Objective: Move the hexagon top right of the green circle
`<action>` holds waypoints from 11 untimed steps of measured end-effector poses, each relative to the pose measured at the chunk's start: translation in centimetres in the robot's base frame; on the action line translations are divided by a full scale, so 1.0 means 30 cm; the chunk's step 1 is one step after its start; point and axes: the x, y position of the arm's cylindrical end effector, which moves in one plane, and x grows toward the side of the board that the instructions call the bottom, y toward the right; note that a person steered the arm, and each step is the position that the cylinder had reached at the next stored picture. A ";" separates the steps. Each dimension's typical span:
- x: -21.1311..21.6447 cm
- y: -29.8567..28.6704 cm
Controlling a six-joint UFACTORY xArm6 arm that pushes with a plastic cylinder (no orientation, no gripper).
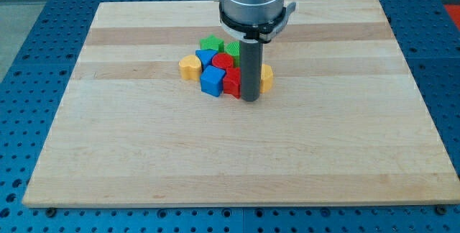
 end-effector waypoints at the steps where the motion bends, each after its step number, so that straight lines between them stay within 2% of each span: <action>1: 0.000 -0.006; 5: 0.013 0.084; 7: -0.062 0.084; 9: -0.206 0.084; 11: -0.250 0.049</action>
